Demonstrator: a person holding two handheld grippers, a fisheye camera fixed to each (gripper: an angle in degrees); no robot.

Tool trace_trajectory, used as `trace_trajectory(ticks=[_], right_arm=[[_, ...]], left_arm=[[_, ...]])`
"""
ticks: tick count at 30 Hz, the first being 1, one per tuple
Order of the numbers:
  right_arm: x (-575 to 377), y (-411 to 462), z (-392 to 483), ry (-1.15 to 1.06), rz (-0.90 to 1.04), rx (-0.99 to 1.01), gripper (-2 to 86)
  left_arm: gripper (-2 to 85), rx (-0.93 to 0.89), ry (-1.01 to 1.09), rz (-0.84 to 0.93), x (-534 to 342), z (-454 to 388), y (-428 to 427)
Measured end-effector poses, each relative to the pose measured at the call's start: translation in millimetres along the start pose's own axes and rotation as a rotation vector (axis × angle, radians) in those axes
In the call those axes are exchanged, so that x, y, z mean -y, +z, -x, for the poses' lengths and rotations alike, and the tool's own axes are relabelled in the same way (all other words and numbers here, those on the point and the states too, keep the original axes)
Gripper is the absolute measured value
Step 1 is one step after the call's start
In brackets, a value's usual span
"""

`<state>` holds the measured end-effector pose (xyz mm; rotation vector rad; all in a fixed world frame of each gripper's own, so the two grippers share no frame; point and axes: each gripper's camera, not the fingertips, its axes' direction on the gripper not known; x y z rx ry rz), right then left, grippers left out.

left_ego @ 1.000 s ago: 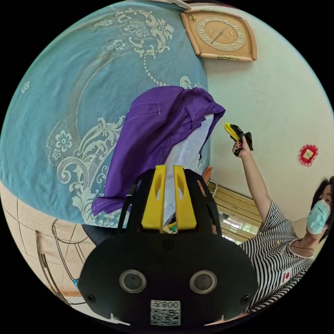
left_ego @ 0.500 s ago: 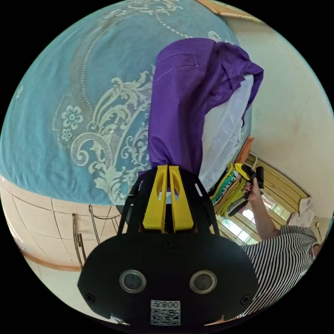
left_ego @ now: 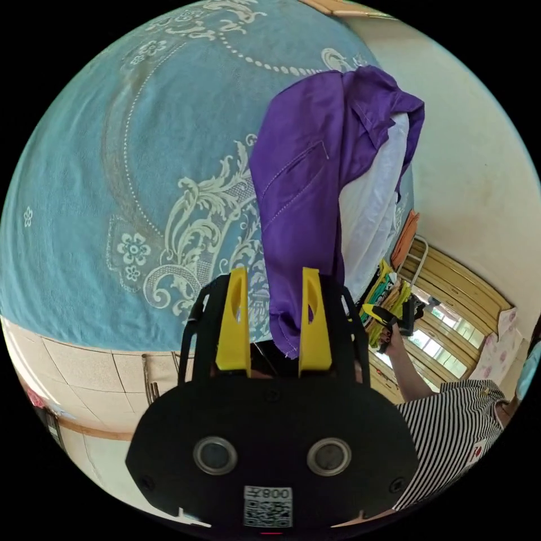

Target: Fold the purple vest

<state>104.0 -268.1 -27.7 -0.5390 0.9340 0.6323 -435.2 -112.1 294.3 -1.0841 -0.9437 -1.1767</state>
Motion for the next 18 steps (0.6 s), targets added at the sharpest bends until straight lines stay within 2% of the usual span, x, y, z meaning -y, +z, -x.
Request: trace_trajectory(ticks=[3, 7, 14, 18], right_arm=[[-13.0, 15.7, -39.5, 0.101, 0.000, -0.031, 6.7], [-17.7, 46.1, -59.0, 0.139, 0.042, -0.083, 7.8], [-13.0, 91.5, -49.2, 0.078, 0.058, -0.190, 8.0], [-10.1, 108.8, -40.8, 0.032, 0.086, -0.309, 7.0]], left_arm=[[8.0, -0.030, 0.007, 0.094, 17.0, -14.7, 21.3], [3.5, 0.068, 0.060, 0.117, 10.7, -43.6, 22.0], [2.2, 0.296, 0.021, -0.086, -66.0, -63.9, -57.6], [2.1, 0.330, 0.004, -0.016, -77.3, -71.6, -53.8]])
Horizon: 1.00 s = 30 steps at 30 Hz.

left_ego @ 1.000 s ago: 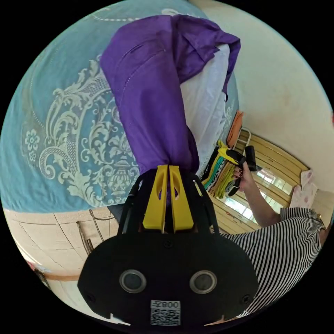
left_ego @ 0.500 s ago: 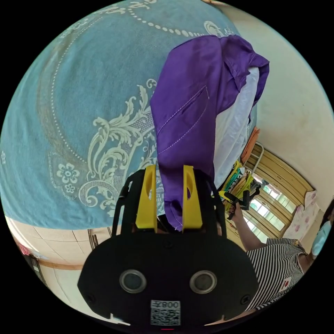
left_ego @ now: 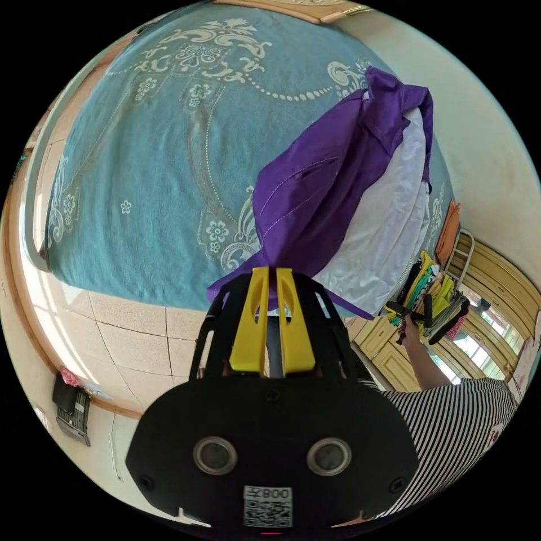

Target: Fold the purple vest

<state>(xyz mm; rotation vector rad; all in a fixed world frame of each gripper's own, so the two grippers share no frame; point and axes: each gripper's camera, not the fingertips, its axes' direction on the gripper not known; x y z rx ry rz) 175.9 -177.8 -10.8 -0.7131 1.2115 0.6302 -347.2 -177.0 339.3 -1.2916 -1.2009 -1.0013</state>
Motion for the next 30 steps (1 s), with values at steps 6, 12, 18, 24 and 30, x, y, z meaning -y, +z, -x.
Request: trace_trajectory(ticks=[6, 12, 18, 24, 30], right_arm=[[-16.3, -5.5, 6.3, -0.062, -0.056, 0.044, 1.9], [-65.6, -61.5, 53.7, -0.289, -0.298, 0.461, 1.3], [-45.3, -5.5, 181.4, -0.703, -0.053, 0.678, 1.4], [-32.7, 36.0, 101.1, -0.416, -0.048, 0.636, 3.4], [-6.4, 44.6, 46.9, -0.216, -0.089, 0.547, 9.0]], left_arm=[[1.1, 0.105, 0.017, -0.015, -10.6, -43.1, -6.3], [0.4, 0.155, -0.045, -0.042, -40.9, -51.2, -27.6], [0.5, 0.111, -0.066, -0.023, -45.9, -58.0, -38.0], [1.1, 0.076, 0.027, 0.015, -26.8, -86.0, -36.0], [2.3, 0.033, 0.013, 0.080, -10.7, -85.5, -24.8]])
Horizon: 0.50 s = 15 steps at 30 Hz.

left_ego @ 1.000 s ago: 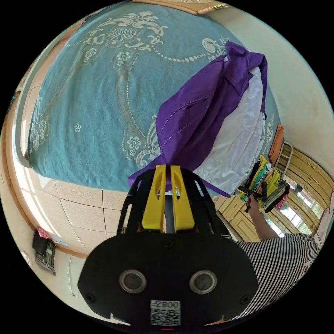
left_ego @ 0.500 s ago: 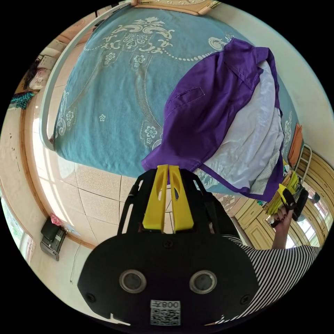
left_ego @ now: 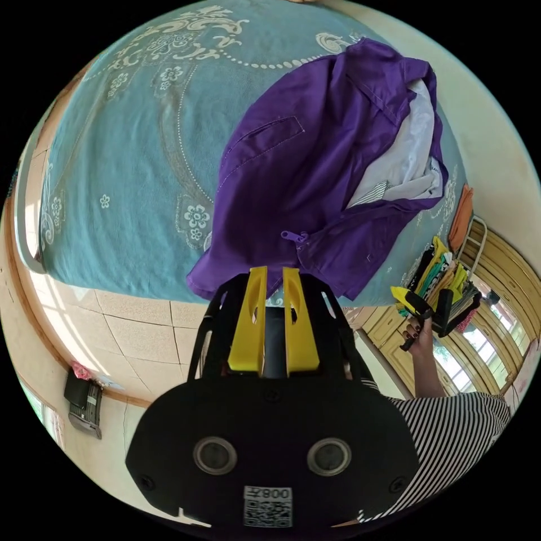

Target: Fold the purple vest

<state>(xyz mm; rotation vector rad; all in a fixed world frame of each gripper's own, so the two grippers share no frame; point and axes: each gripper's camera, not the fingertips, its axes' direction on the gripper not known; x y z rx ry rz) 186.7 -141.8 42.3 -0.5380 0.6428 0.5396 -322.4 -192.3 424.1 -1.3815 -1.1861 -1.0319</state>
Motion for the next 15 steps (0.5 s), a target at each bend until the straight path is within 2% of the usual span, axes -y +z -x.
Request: trace_trajectory(ticks=[4, 6, 9, 13, 15], right_arm=[[24.7, 30.0, 9.9, -0.028, 0.082, -0.134, 9.2], [36.0, 44.9, 12.1, -0.017, 0.106, -0.199, 8.9], [47.7, 55.0, 12.3, 0.005, 0.125, -0.192, 7.0], [60.2, 61.4, 16.6, -0.007, 0.160, -0.233, 1.8], [64.3, 57.5, 10.5, 0.010, 0.176, -0.187, 0.8]], left_arm=[[3.3, -0.005, 0.058, -0.038, 7.3, -18.1, -8.7], [4.4, -0.015, 0.193, -0.108, 20.4, -48.1, -19.5], [6.2, 0.003, 0.411, -0.132, 52.1, -103.5, -20.0], [7.2, 0.077, 0.642, -0.071, 91.2, -172.8, 0.1], [5.6, 0.199, 0.722, 0.029, 106.3, -201.6, 22.9]])
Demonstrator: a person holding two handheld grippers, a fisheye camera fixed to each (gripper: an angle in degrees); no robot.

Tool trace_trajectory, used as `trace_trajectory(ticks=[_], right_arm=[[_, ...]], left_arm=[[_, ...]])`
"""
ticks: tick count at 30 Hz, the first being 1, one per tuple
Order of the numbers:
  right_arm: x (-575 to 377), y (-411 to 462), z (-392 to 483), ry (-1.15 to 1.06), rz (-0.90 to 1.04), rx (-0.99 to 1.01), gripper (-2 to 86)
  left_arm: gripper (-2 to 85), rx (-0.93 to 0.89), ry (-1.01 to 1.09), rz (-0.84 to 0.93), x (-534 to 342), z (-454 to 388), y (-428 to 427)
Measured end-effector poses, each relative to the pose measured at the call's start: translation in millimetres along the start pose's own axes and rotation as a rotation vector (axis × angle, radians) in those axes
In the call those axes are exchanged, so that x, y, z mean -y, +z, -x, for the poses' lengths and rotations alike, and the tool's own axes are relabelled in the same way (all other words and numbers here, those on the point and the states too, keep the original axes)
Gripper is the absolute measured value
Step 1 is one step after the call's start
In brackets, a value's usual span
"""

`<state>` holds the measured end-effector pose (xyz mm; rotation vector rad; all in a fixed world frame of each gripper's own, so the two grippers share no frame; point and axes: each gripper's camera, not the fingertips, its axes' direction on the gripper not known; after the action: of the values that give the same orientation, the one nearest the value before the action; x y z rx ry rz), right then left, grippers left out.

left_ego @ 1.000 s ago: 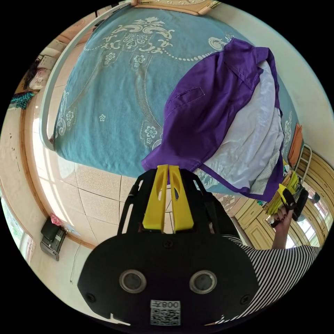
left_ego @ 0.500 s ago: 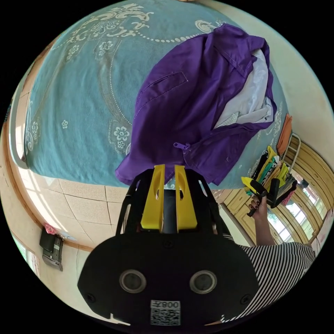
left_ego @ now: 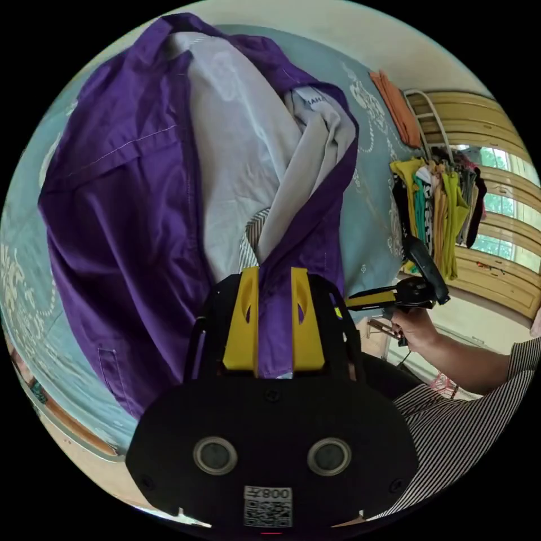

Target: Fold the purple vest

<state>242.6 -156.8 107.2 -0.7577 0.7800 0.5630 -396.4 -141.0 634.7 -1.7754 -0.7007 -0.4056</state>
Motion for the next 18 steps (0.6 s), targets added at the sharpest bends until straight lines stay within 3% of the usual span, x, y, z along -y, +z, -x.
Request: trace_trajectory(ticks=[3, 8, 11, 14, 18], right_arm=[[-12.3, -23.6, -15.3, 0.009, -0.016, 0.059, 0.3], [-56.3, -84.0, -54.1, 0.051, -0.077, 0.027, 0.2], [-71.6, -99.7, -99.8, 0.176, -0.088, 0.025, 0.4], [-74.5, -98.2, -124.9, 0.287, -0.084, 0.017, 1.0], [-64.8, -112.5, -95.0, 0.233, -0.157, -0.098, 2.8]], left_arm=[[2.7, 0.044, -0.007, 0.022, 5.9, -1.3, -1.4], [1.8, -0.229, -0.280, -0.135, -34.3, 36.1, -19.9], [2.1, -0.347, -0.397, -0.077, -54.7, 50.9, 3.2], [2.8, -0.381, -0.377, -0.041, -59.1, 46.4, 8.3], [3.7, -0.344, -0.339, -0.112, -61.6, 45.4, -21.4]])
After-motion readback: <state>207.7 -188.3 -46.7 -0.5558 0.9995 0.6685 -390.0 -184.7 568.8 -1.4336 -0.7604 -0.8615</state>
